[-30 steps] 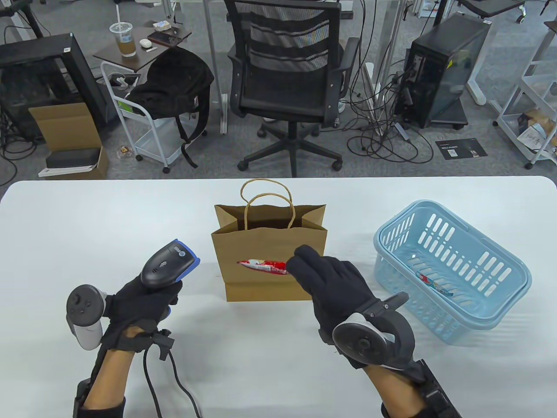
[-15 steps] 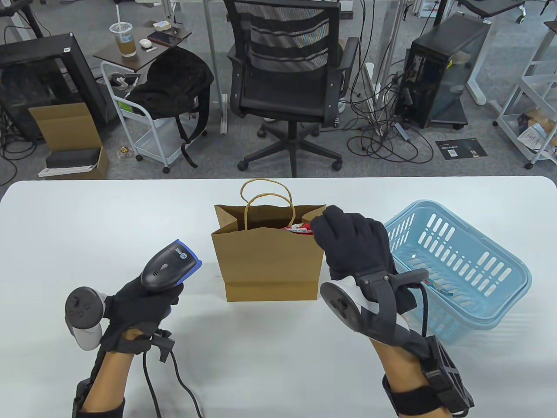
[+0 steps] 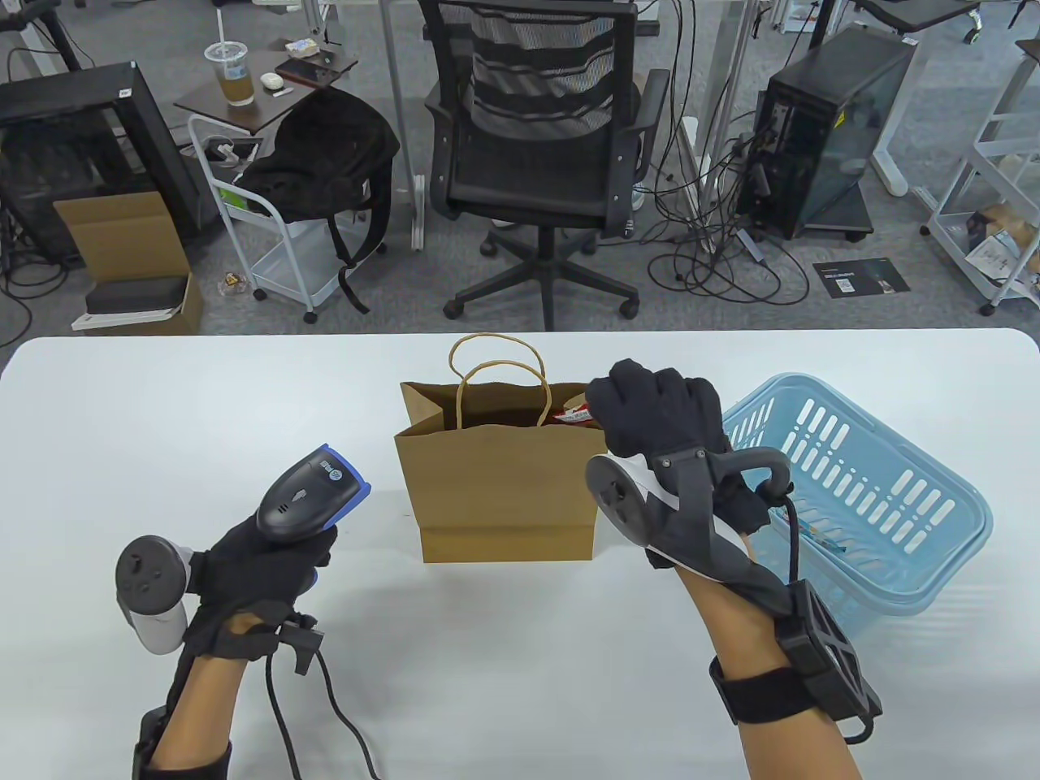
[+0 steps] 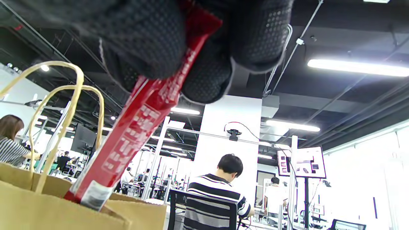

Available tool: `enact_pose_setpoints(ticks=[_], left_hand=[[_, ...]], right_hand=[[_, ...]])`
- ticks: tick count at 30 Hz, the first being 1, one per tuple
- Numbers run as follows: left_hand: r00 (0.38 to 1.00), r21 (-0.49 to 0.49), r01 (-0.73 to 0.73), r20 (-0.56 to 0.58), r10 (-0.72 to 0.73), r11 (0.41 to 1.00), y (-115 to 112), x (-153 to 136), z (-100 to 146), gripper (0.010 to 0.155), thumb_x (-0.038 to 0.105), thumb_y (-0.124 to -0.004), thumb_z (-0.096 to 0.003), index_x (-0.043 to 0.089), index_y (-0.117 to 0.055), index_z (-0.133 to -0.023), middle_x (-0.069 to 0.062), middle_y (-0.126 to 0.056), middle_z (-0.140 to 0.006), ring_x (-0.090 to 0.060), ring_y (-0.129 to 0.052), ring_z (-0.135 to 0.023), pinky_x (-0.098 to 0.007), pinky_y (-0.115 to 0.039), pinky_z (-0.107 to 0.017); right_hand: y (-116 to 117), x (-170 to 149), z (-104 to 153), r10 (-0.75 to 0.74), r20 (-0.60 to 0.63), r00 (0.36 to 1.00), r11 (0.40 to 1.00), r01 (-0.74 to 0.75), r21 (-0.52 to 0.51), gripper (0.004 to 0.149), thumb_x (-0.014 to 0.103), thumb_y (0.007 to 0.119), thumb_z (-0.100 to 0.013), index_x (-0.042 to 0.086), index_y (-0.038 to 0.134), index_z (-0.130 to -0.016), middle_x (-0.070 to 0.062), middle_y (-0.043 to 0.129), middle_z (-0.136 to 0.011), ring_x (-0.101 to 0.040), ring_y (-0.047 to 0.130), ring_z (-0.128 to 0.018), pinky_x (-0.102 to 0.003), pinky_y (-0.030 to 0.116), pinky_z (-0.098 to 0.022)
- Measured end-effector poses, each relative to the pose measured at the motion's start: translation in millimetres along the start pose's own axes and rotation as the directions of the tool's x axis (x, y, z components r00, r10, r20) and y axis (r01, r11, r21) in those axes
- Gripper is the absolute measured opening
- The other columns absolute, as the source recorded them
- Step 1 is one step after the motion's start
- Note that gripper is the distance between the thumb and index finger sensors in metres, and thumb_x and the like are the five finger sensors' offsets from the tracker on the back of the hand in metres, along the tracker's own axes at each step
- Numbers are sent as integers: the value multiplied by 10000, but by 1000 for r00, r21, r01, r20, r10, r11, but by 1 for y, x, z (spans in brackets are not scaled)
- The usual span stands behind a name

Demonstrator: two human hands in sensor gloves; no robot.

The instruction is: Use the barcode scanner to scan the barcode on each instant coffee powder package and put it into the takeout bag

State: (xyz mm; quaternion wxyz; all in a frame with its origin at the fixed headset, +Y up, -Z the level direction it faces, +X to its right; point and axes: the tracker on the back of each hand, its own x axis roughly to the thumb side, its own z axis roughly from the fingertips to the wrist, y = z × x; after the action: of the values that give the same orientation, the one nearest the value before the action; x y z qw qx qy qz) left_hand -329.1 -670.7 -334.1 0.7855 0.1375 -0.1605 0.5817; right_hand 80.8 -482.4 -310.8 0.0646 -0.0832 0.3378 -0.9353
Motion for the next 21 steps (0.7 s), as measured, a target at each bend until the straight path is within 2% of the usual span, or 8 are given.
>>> enact_pose_setpoints(ticks=[8, 11, 16, 21], left_hand=[[1000, -18, 20, -9, -20, 1000, -3, -1, 0, 520, 525, -920, -508, 218, -798, -909, -24, -944, -707, -255, -1051, -460, -470, -851, -425], [1000, -18, 25, -10, -25, 1000, -4, -2, 0, 522, 525, -920, -509, 216, -797, -911, -25, -944, -708, -256, -1050, -461, -470, -850, -426], [1000, -21, 26, -6, -26, 999, -4, -1, -1, 523, 525, -921, -509, 216, -796, -912, -24, -944, -708, -256, -1050, -462, -471, -850, -426], [999, -23, 35, 1, -35, 999, -5, -1, -1, 527, 526, -921, -508, 216, -794, -914, -24, -944, -708, -256, -1050, -464, -470, -850, -426]], right_hand=[[16, 6, -3, -38, 43, 998, 999, 38, -11, 386, 230, 903, -469, 402, 920, -815, 5, 884, -987, -153, 1004, -777, -406, 845, -644], [25, 9, -5, -42, 65, 997, 999, 42, 13, 412, 217, 923, -458, 396, 907, -829, 29, 893, -980, -161, 998, -793, -419, 832, -653], [43, 16, -5, -18, 104, 994, 996, 9, 83, 393, 224, 882, -477, 397, 901, -830, 26, 875, -1011, -170, 963, -838, -434, 801, -675], [52, 21, -6, -26, 118, 993, 996, 15, 92, 397, 237, 874, -481, 399, 893, -843, 22, 877, -1012, -169, 961, -833, -433, 799, -676]])
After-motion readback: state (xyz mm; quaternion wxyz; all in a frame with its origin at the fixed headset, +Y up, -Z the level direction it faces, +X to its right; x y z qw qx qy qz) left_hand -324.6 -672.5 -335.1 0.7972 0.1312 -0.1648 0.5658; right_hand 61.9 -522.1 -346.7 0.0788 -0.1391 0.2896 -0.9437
